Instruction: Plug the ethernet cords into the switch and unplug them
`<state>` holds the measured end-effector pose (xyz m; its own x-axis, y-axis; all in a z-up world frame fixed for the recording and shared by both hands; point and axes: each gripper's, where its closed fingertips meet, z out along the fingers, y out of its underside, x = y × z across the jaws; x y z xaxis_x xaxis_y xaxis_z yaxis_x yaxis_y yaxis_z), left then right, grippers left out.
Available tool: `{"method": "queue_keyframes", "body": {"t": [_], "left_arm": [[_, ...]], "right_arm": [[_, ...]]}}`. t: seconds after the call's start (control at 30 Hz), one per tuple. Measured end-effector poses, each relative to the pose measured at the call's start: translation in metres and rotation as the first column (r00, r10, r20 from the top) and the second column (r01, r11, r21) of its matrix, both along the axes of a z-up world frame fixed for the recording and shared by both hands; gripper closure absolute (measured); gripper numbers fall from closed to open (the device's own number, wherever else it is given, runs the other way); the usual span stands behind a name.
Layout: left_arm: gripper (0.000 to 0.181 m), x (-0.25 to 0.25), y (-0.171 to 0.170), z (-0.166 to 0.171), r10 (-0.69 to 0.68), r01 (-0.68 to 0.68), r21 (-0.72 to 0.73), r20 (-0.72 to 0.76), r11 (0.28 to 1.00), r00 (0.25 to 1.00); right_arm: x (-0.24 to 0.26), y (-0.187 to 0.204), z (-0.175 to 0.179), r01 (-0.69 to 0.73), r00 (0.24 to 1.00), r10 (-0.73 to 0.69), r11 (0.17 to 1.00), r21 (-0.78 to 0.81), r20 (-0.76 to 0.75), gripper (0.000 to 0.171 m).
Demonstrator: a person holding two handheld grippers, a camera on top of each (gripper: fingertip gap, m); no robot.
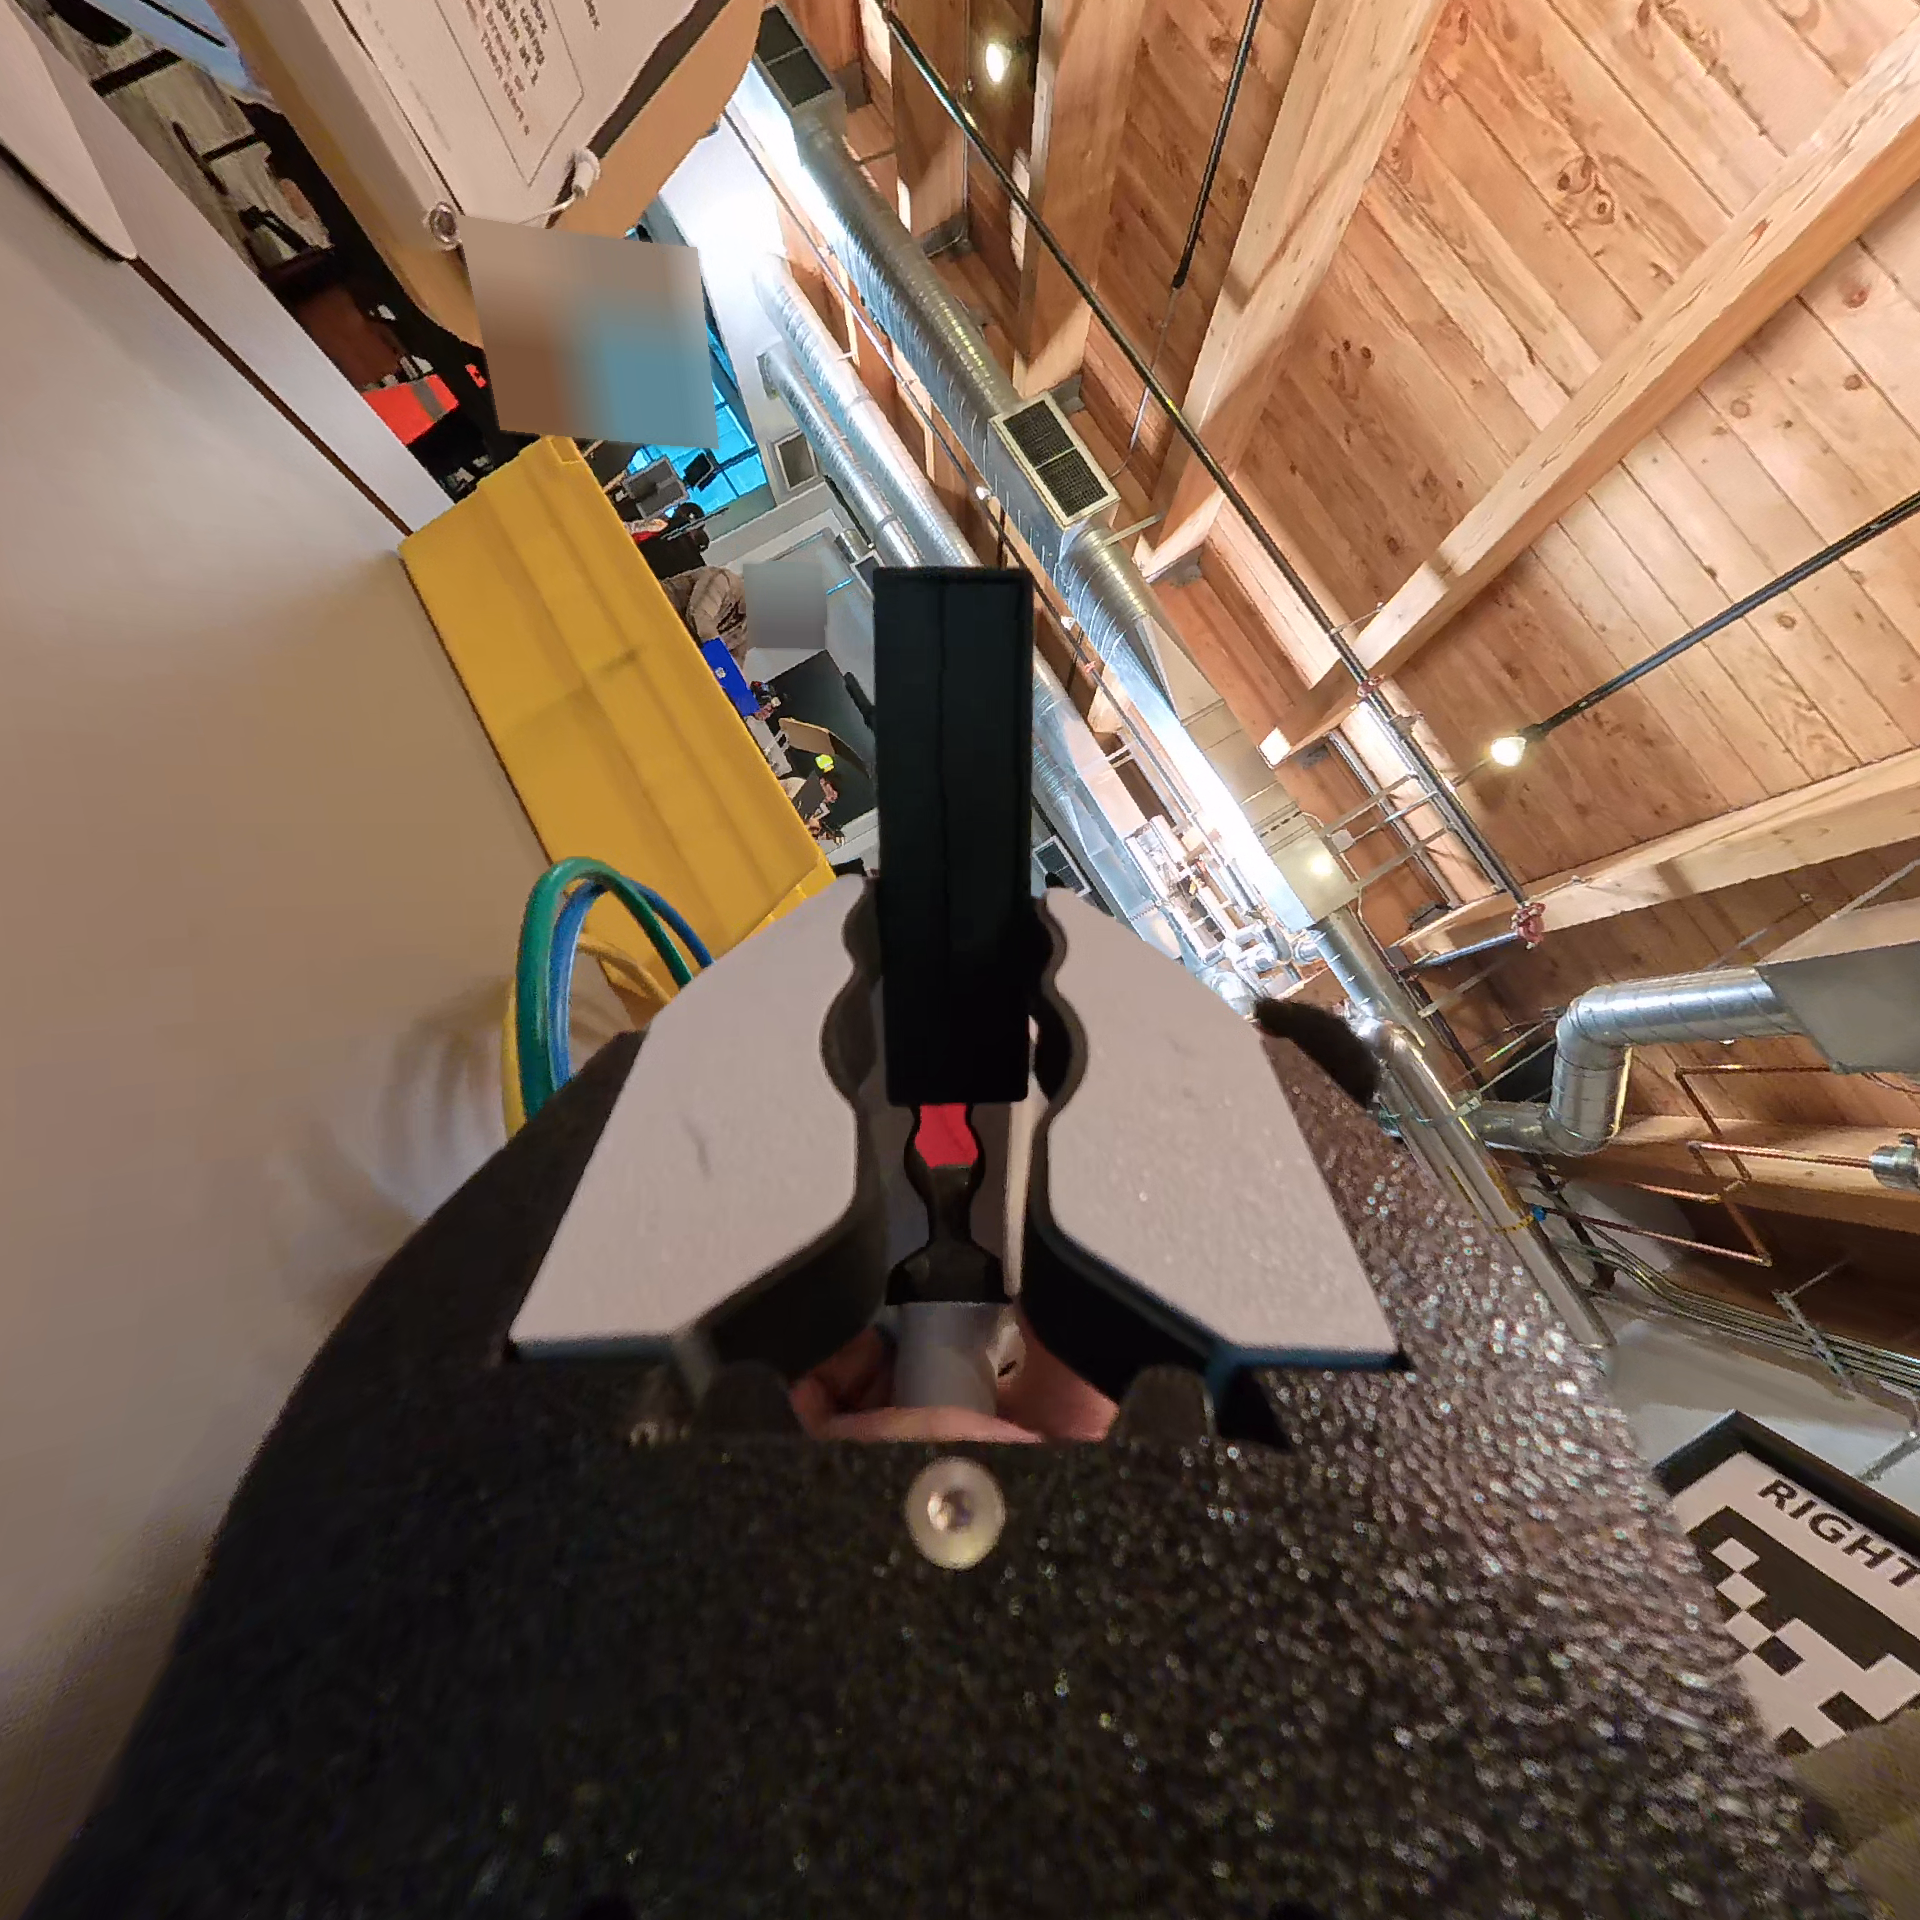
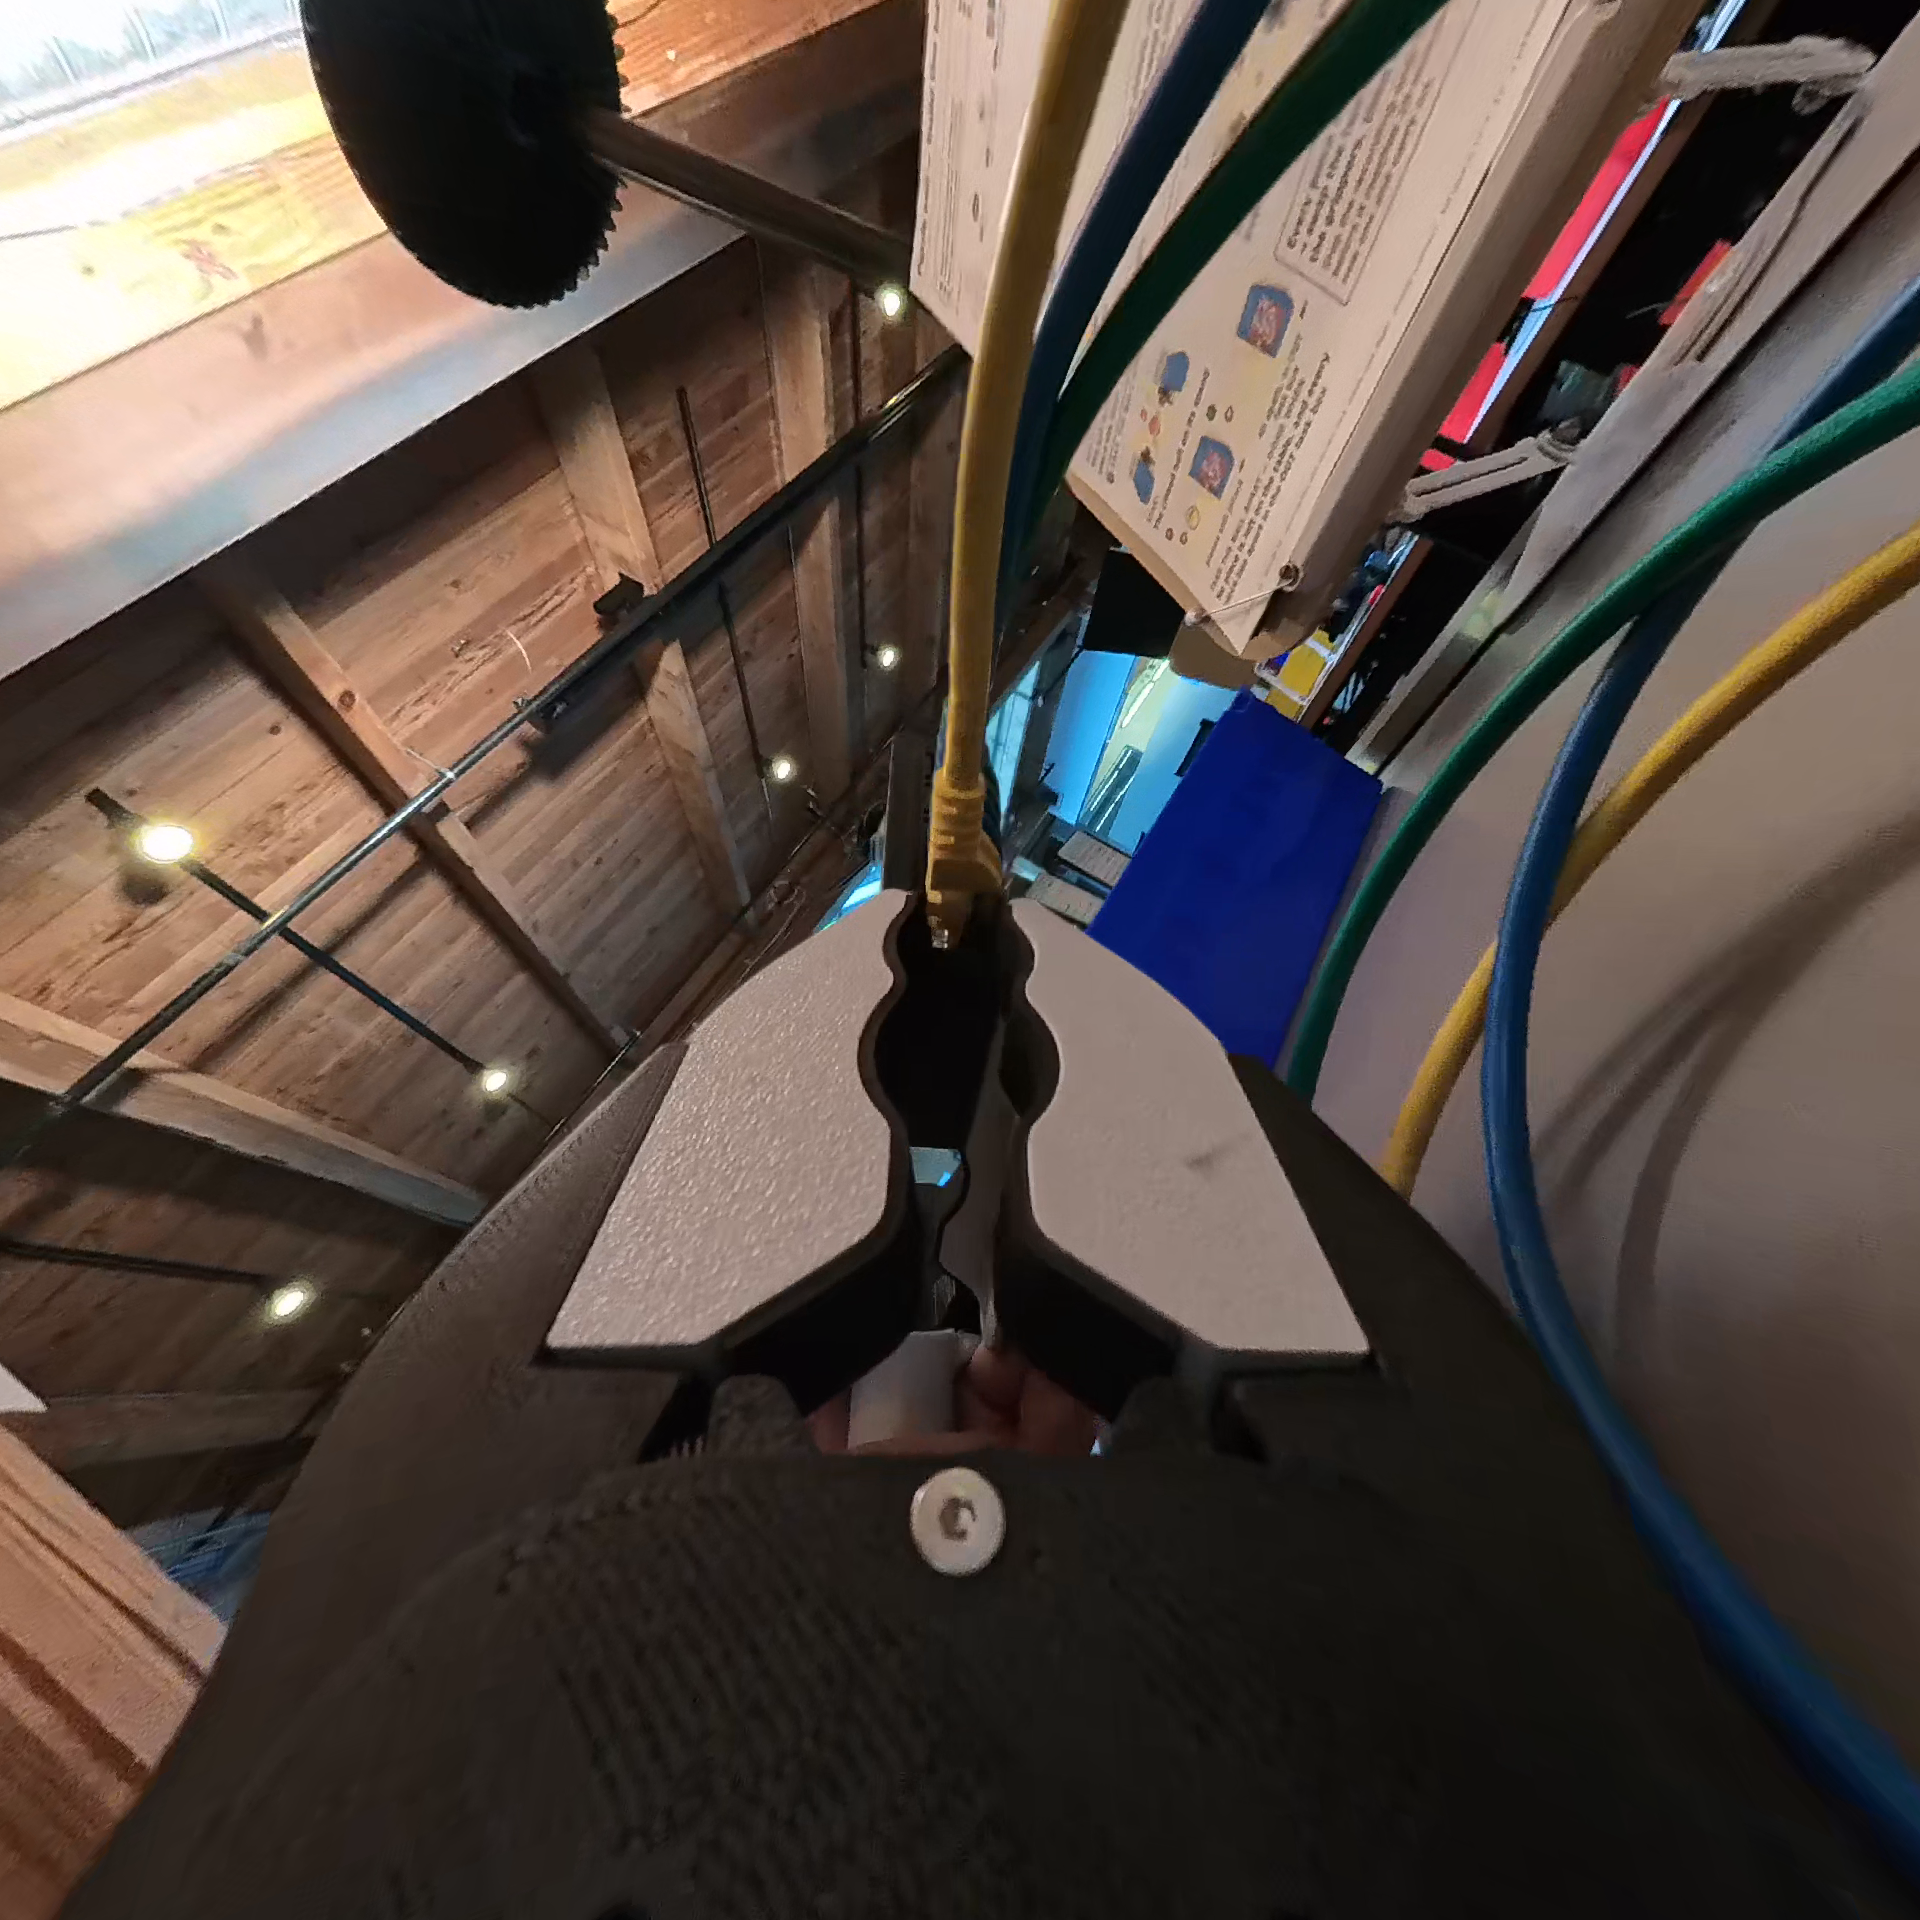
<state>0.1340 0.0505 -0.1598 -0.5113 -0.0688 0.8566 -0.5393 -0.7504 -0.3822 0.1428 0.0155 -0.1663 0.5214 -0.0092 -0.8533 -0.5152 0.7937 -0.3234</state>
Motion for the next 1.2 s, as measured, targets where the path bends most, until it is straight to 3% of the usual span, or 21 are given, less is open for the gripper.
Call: {"method": "queue_keyframes", "body": {"t": [0.53,1.2], "left_arm": [[0.155,0.0013,0.0072,0.0063,0.024,-0.024,0.001,0.043,1.0,0.999],[0.155,0.0019,0.0035,0.0005,-0.058,0.058,0.014,0.022,0.998,0.998]], "right_arm": [[0.0032,0.0083,0.007,-0.082,0.99,0.096,0.987,-0.135,0.102,0.16],[0.0086,0.0053,0.0048,-0.054,0.995,0.059,0.996,-0.067,0.078,0.159]]}}
